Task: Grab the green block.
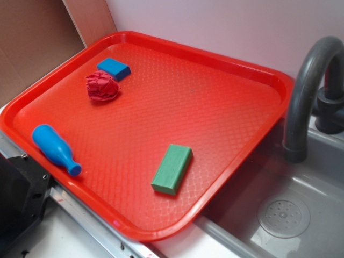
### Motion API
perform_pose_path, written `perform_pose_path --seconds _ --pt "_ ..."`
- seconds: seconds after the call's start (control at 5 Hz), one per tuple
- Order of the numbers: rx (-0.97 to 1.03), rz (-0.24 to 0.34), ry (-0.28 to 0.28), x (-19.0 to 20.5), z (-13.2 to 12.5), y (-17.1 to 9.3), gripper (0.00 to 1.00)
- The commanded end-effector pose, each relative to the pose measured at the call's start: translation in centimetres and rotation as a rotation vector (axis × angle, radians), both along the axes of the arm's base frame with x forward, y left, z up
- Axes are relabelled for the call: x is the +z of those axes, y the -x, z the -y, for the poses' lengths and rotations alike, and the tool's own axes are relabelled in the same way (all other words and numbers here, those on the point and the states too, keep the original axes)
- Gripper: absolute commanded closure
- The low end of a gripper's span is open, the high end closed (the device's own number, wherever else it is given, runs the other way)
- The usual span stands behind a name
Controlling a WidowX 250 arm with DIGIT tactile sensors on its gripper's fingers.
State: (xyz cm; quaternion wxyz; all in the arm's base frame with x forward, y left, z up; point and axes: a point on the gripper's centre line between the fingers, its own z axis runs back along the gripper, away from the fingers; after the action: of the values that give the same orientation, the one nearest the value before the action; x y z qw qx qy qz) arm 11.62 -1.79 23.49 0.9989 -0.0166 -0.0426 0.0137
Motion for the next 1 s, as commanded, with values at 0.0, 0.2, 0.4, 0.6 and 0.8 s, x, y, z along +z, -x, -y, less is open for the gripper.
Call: perform_pose_path --seconds 0.0,0.2,0.4,0.6,0.8 --pt "0.0 0.0 0.0 0.0 0.0 0.0 0.0" --pt "0.134 0.052 0.03 -0.7 2.8 -0.9 0.0" --pt "0.249 0.084 0.133 -1.8 5.3 -2.1 0.0" --pt "0.257 0.023 0.163 -3.6 8.2 -3.9 0.0" --pt "0.293 0.002 0.173 -6.6 10.2 -6.0 0.0"
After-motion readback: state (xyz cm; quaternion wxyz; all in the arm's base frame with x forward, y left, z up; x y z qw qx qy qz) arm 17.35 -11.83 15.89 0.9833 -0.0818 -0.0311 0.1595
